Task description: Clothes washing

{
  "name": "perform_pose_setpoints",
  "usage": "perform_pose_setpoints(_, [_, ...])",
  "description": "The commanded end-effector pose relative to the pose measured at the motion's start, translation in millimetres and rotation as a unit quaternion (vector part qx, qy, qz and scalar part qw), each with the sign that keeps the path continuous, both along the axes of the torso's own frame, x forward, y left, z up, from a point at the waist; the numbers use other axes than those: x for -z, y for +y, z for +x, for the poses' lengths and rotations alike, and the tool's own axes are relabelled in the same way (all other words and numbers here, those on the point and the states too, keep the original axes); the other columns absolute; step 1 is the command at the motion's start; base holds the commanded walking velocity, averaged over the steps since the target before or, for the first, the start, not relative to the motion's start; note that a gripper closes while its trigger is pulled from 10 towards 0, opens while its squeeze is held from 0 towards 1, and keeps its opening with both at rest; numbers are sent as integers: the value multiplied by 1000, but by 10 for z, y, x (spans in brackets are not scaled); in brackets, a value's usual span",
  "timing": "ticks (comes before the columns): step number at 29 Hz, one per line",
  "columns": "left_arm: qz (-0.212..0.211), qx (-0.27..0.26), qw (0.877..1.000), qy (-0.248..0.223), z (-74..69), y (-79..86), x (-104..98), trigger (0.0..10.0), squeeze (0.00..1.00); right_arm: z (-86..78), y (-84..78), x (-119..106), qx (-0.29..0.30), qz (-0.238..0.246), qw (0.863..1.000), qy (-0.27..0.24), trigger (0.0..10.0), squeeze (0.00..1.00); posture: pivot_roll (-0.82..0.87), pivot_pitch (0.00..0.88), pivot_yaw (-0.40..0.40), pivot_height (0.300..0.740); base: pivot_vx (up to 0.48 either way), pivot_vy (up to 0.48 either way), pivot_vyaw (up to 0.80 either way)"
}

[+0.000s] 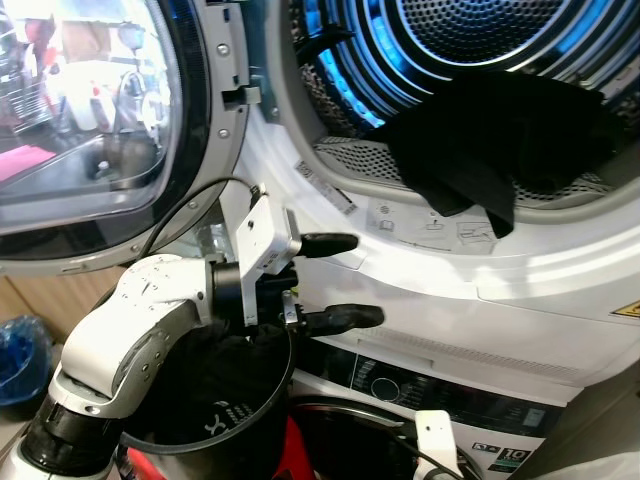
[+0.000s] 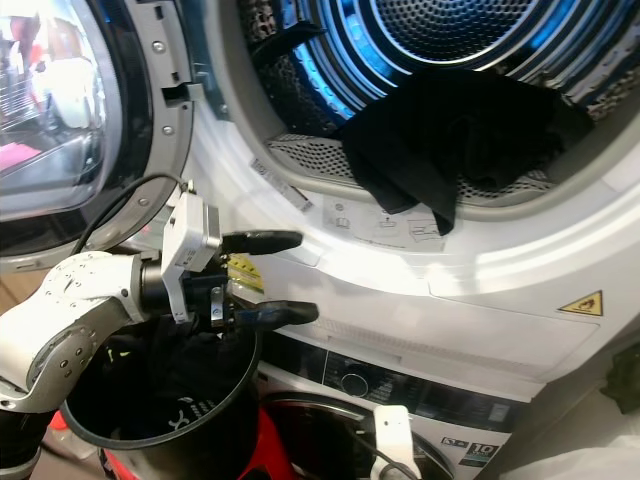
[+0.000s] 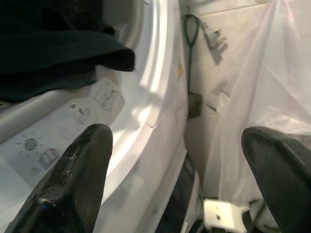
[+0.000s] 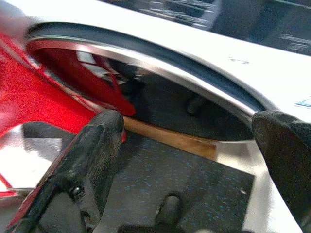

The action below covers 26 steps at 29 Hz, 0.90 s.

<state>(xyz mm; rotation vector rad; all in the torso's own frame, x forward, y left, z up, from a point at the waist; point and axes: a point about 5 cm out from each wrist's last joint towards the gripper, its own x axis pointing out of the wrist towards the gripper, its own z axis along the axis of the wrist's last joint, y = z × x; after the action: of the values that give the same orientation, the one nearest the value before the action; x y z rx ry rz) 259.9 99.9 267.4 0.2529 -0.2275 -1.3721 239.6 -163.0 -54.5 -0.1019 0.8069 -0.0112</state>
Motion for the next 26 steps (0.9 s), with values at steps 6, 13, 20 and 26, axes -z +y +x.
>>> perform_pose_setpoints(6, [121, -5, 987, 108, -86, 162, 678, 10000, 0, -28, 16, 21, 5, 3, 1000, 6, 10000, 0, 265, 0, 33, 740, 0, 0, 0])
perform_pose_setpoints(13, [92, -142, 975, 145, 32, 316, 1033, 10000, 0, -84, 34, 58, 6, 6, 1000, 13, 10000, 0, 255, 0, 50, 740, 0, 0, 0])
perform_pose_setpoints(20, [28, -220, 967, 127, 51, 332, 1039, 10000, 0, -125, 19, 83, 8, 5, 1000, 19, 10000, 0, 254, 0, 57, 740, 0, 0, 0])
perform_pose_setpoints(26, [-18, -369, 918, 146, 48, 595, 1310, 10000, 0, -196, 6, 126, 8, 3, 1000, 30, 10000, 0, 257, 0, 58, 740, 0, 0, 0])
